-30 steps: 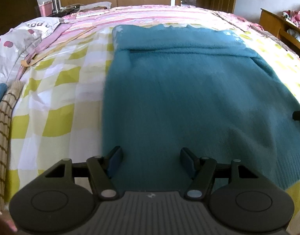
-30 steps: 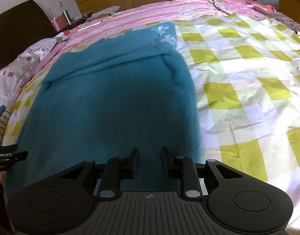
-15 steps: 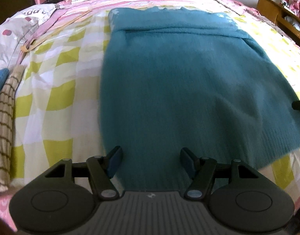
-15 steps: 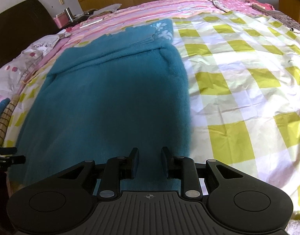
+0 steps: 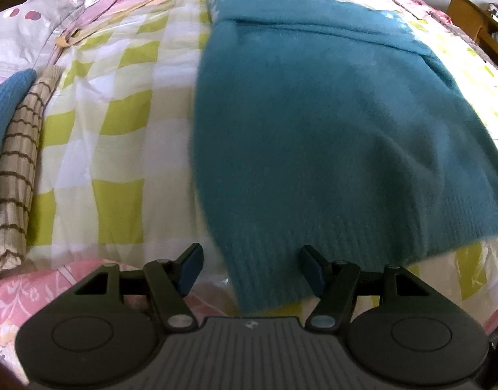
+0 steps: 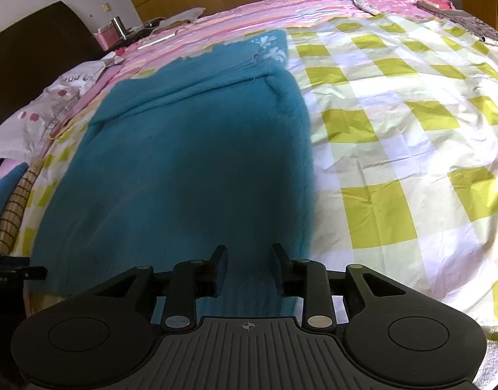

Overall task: Fold small clothes
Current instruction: 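Grasp the sweater hem with the right tool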

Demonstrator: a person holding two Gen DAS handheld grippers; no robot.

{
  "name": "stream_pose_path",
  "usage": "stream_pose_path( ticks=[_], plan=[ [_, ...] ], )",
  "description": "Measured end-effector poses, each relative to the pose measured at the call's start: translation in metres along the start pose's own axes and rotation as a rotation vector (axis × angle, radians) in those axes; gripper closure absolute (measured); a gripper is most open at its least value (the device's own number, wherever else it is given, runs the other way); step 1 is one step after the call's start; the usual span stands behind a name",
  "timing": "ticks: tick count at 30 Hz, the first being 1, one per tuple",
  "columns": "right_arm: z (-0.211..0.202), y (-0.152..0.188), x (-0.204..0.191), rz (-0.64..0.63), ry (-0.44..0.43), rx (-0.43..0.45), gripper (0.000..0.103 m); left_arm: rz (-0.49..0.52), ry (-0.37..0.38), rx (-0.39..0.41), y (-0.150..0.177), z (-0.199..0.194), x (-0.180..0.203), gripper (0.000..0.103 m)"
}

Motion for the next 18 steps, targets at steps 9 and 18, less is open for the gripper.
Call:
stream_pose_path(
  ticks=[9,18],
  plan=[
    [-0.011,0.003,0.005,0.016,0.003,-0.002,0.074,0.020,-0.007,-0.002,0.000,0.001,0.004,0.033],
    [-0.018,0.008,0.013,0.025,0.031,-0.025,0.069,0.040,0.003,-0.008,-0.002,0.004,0.011,0.032]
  ],
)
Point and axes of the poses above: each gripper's, at about its wrist camera, not at the fingertips, and z roughly the way its jaws point, x to its right, y to its underside, the point moved 6 cm from there along z, roughly the way its jaws point, and after that the axes turned 12 degrees about z, right-handed, at the moved point
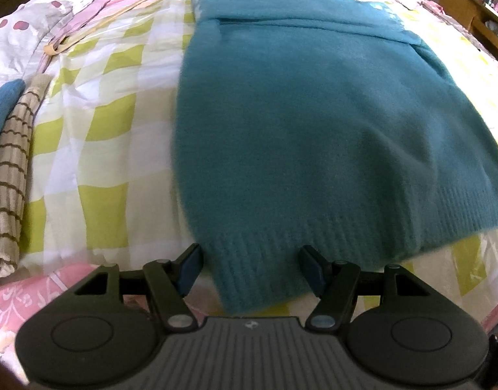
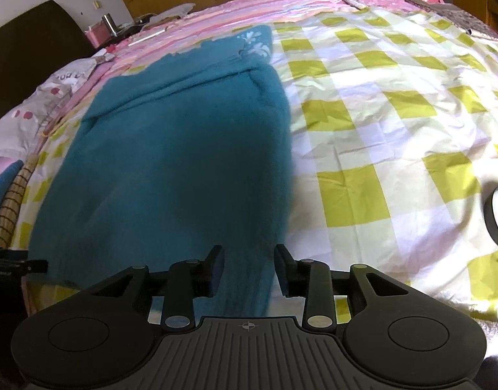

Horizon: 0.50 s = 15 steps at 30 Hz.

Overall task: Fold small clothes
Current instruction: 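Grasp the sweater hem with the right tool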

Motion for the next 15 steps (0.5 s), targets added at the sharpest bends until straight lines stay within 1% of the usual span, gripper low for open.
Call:
stream_pose_path(
  ticks=[6,10,14,15],
  plan=[
    [0.010,0.008,-0.004,-0.020,0.005,-0.048,0.067,-0.029,0.029,-0.021,-0.002,0.005,-0.007,0.029],
    [0.013,0.012,-0.004,-0.016,0.003,-0.055,0.067,-0.044,0.032,-0.027,-0.002,0.007,-0.007,0.027],
    [0.013,0.013,-0.003,-0.009,-0.012,-0.058,0.067,-0.059,0.034,-0.026,-0.002,0.008,-0.008,0.027],
    [0.014,0.012,-0.002,0.001,-0.020,-0.062,0.067,-0.060,0.033,-0.022,-0.002,0.007,-0.007,0.029]
  ],
)
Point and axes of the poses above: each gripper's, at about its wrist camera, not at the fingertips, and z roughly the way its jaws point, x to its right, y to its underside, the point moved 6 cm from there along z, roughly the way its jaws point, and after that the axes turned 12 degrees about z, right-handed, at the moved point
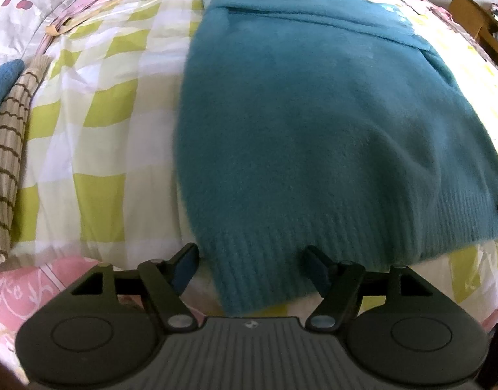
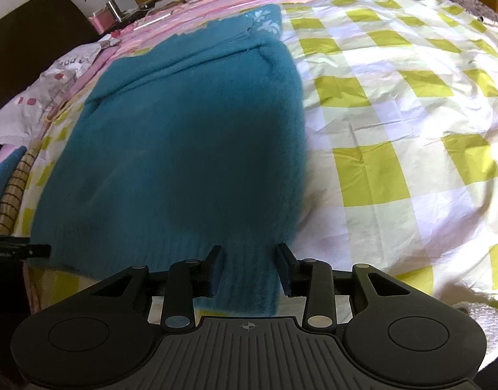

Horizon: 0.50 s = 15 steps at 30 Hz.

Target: Fold small clothes

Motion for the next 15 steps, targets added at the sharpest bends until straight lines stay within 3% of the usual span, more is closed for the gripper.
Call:
stream_pose_path(
  ticks=[4,15],
  plan=[
    [0.001,-0.003,0.000,0.041,-0.040,-0.008,0.078,-0.011,0.015,0.034,0.003,-0.008,0.001,0.046],
    [0.009,-0.006,-0.002,0.106,-0.105,-0.010,0.078,-0.087,0.058,0.054,0.000,-0.009,-0.006,0.048]
  ],
)
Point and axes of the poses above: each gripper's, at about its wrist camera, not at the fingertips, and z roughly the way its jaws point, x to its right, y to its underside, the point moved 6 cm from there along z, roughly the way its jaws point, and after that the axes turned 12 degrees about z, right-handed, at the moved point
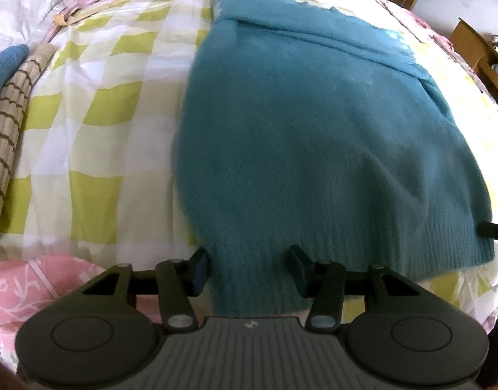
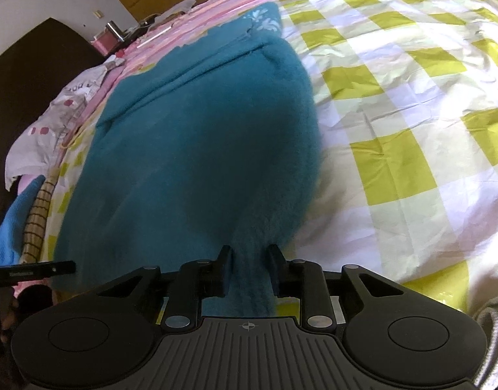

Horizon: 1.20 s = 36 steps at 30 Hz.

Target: Fold small clothes

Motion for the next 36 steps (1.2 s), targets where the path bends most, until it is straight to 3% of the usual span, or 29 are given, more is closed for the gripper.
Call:
stream_pose_path(
  ticks=[3,10,17,22,27,36],
  plan=[
    [0.001,0.000,-0.001,0.014,-0.020,-0.002,0.081,-0.007,0.007,0.002,-0.001,-0.001,0.000,0.048],
    [-0.005,-0.007,-0.007,0.094,-0.131,0.027,0.087,-0.042,0.053,0.085,-0.009,-0.016,-0.008,0.079],
    [-0.020,-0.030,-0.031,0.167,-0.298,0.103,0.088,-0.124,0.178,0.224,-0.034,-0.033,-0.013,0.082],
    [-0.021,-0.052,-0.048,0.201,-0.363,0.154,0.088,-0.203,0.236,0.330,-0.058,-0.039,-0.023,0.083],
    [-0.018,-0.079,-0.060,0.238,-0.418,0.202,0.088,-0.255,0.264,0.429,-0.085,-0.042,-0.037,0.083],
    [0.009,-0.130,-0.070,0.324,-0.454,0.268,0.088,-0.382,0.300,0.558,-0.122,-0.014,-0.066,0.084]
  ],
)
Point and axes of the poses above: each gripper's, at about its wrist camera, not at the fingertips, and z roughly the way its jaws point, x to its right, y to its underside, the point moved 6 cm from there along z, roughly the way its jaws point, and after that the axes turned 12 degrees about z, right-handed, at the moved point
